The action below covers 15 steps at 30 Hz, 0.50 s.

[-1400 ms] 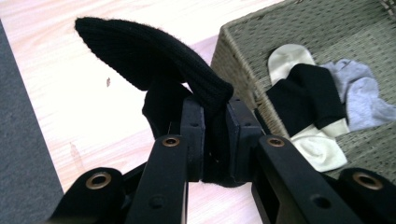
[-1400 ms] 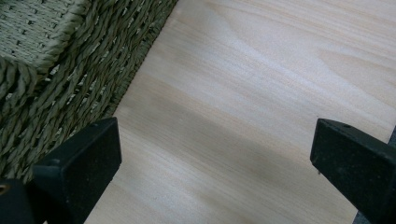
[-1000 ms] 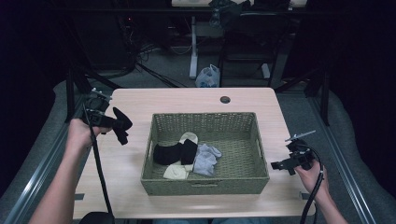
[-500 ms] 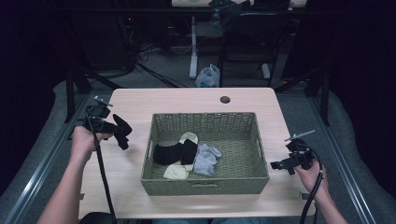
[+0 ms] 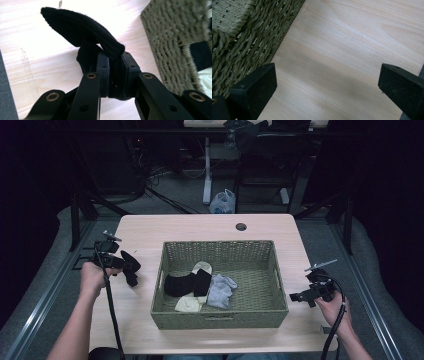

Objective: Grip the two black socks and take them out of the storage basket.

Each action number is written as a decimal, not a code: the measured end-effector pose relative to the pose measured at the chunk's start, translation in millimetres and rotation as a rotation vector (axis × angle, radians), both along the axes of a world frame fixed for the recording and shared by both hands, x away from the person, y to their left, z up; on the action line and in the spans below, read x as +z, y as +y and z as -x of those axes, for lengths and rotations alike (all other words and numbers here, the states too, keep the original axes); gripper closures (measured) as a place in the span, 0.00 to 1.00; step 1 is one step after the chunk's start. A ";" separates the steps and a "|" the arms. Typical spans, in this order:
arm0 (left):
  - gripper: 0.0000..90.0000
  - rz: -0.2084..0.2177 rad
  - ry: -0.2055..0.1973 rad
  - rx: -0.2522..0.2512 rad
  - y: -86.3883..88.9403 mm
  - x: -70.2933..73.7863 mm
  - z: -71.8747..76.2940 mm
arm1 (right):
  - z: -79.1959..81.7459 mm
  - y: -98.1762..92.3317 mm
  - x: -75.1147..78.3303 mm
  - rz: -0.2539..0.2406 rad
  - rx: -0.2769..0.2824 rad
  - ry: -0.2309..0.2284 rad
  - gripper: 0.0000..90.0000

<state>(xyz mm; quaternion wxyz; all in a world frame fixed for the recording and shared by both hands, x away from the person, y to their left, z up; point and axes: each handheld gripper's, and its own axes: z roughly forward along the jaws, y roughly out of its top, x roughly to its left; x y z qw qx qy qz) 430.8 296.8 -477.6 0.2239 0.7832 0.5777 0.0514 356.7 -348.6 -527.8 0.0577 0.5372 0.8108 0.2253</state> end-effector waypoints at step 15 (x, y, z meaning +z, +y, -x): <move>0.65 0.069 0.073 0.041 11.9 -24.5 0.0 | -0.2 0.1 -0.5 -0.007 -0.001 0.005 0.01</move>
